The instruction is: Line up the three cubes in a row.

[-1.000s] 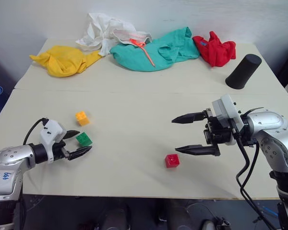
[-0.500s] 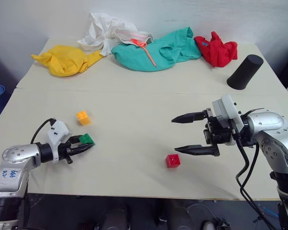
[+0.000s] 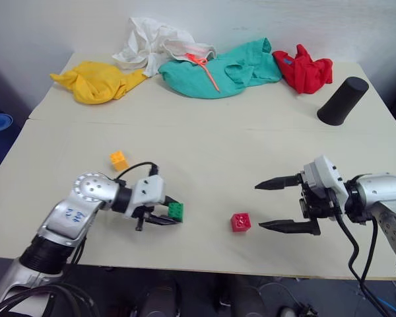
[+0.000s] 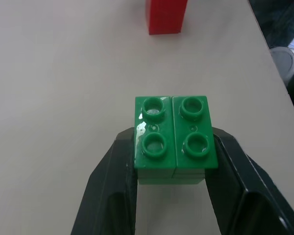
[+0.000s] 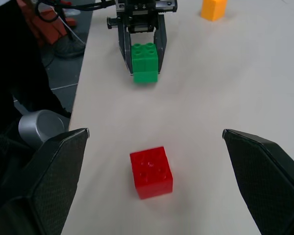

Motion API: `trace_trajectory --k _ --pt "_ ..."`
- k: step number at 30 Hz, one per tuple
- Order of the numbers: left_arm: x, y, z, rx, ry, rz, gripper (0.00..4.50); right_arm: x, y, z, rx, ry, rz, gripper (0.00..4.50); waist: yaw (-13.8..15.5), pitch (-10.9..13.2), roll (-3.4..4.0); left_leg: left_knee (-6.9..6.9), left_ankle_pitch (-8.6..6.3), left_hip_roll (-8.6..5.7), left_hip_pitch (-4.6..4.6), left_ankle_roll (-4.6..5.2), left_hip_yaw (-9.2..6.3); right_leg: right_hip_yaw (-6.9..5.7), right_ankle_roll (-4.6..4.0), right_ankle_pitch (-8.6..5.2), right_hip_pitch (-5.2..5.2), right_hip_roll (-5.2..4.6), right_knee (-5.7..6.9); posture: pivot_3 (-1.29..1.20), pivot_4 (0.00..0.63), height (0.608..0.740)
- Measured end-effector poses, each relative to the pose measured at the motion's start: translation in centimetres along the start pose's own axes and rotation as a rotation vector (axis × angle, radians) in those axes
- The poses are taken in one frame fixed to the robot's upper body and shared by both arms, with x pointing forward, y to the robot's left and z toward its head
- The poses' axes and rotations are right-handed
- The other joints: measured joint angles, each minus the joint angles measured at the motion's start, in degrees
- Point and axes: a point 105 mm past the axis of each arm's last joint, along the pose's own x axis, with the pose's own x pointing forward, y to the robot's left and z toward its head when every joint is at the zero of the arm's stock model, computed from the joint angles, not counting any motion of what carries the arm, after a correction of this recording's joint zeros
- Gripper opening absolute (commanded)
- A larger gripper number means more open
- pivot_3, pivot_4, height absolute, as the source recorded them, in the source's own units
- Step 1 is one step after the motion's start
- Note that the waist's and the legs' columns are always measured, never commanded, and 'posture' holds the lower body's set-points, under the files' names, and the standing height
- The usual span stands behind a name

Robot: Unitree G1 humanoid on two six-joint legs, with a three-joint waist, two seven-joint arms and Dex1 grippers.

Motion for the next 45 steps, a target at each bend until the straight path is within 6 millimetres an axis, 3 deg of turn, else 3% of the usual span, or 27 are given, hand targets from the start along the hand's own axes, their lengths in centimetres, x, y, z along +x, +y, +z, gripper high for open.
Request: trace_trajectory --k 5,13,19,22,26,30,36,41,45 --pt "0.4 0.0 -0.4 0.002 0.018 0.007 1.49 -0.4 0.5 -1.3 0.020 0.033 -0.026 4.50 0.07 0.00 0.00 0.03 0.02 0.00 0.01 0.03 -0.02 0.01 0.01 0.01 0.01 -0.01 0.01 0.00 0.150 0.740" --pt "0.7 0.2 -0.4 0.009 0.018 0.039 1.49 -0.4 0.3 -0.9 0.005 0.029 -0.044 4.50 0.18 0.00 0.00 0.05 0.03 -0.01 0.01 0.05 -0.05 0.00 0.02 0.01 0.04 -0.04 0.00 0.00 0.150 0.740" --pt "0.8 -1.0 -1.2 -0.050 0.016 0.032 3.38 -0.2 -0.5 0.1 -0.036 0.014 -0.041 4.50 0.09 0.00 0.00 0.05 0.03 0.01 0.02 0.04 -0.08 -0.01 0.02 0.01 0.04 -0.04 -0.01 0.00 0.150 0.740" --pt "-0.2 -1.2 -1.4 -0.096 0.016 0.067 4.31 0.1 -0.5 0.3 -0.045 0.007 -0.020 4.50 0.04 0.00 0.00 0.04 0.03 0.01 0.02 0.04 -0.10 -0.02 0.02 0.01 0.05 -0.05 0.00 0.00 0.150 0.740" --pt "-3.8 -1.7 -2.4 -0.206 0.019 0.208 4.48 0.4 -1.0 0.2 -0.039 0.005 -0.001 4.50 -0.62 0.00 0.00 0.04 0.03 0.05 0.01 0.03 -0.13 -0.02 0.02 0.01 0.05 -0.06 -0.01 0.00 0.150 0.740" --pt "-9.7 -3.4 -4.8 -0.385 0.019 0.463 4.48 0.6 -1.6 0.8 -0.053 -0.017 0.027 4.50 -1.64 0.00 -0.01 0.02 0.04 0.09 0.03 0.00 -0.17 -0.04 0.02 0.01 0.04 -0.07 -0.02 0.00 0.150 0.740" --pt "-16.1 -5.6 -7.4 -0.542 0.028 0.796 4.48 1.3 -2.1 1.7 -0.071 -0.053 0.064 4.50 -1.14 0.00 -0.01 0.02 -0.01 0.02 0.02 0.05 -0.29 -0.09 0.02 0.01 0.11 -0.19 -0.10 0.00 0.150 0.740" --pt "-18.3 -7.8 -8.7 -0.592 0.037 0.931 4.48 1.7 -2.8 2.6 -0.082 -0.082 0.082 4.50 -1.53 -0.01 -0.02 0.01 -0.06 0.05 0.02 0.03 -0.25 -0.06 0.01 0.01 0.08 -0.21 -0.11 0.00 0.150 0.740" --pt "-18.9 -7.3 -9.0 -0.562 0.052 0.945 4.48 1.8 -3.1 2.9 -0.087 -0.084 0.091 4.50 -1.13 -0.01 -0.02 -0.02 -0.05 0.03 0.02 0.00 -0.29 -0.11 0.00 0.01 0.06 -0.22 -0.06 0.00 0.150 0.740"
